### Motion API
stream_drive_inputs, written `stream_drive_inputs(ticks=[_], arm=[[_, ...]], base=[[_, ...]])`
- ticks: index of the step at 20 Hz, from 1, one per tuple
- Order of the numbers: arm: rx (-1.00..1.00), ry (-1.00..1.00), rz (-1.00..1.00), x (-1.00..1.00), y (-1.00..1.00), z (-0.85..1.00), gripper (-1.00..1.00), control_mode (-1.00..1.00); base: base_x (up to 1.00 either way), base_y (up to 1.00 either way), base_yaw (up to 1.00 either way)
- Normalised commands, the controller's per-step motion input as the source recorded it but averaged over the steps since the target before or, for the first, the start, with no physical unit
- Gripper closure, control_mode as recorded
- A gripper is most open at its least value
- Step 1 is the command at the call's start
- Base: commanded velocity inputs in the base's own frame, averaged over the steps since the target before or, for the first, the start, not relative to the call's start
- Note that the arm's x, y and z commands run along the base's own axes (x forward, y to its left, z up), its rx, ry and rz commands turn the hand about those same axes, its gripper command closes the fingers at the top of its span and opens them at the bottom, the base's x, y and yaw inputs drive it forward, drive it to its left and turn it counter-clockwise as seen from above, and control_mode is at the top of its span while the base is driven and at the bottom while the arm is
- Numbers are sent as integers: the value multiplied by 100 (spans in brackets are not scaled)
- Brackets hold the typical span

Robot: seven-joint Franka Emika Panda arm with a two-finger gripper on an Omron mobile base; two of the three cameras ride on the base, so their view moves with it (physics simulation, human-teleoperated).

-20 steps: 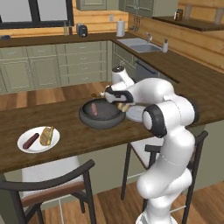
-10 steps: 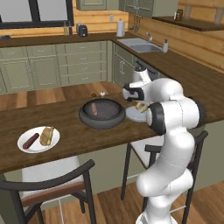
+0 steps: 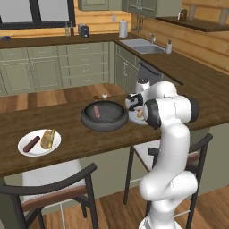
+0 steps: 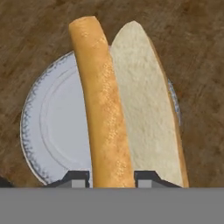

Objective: Place one bun and one sausage from the bowl on each plate.

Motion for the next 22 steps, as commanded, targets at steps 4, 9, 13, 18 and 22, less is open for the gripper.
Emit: stream_drive_inputs(ticks=[4, 9, 13, 18, 22], arm=[[6, 0, 0, 50, -9, -4, -100, -100], [0, 10, 2, 36, 0, 4, -100, -100], [3, 21, -1, 31, 0, 13, -100, -100], [8, 5, -1, -3, 1, 84, -100, -100], [4, -7, 8, -81, 11, 67, -100, -100]], base=[[0, 0, 0], [0, 0, 0], [0, 0, 0], [0, 0, 0], [0, 0, 0]])
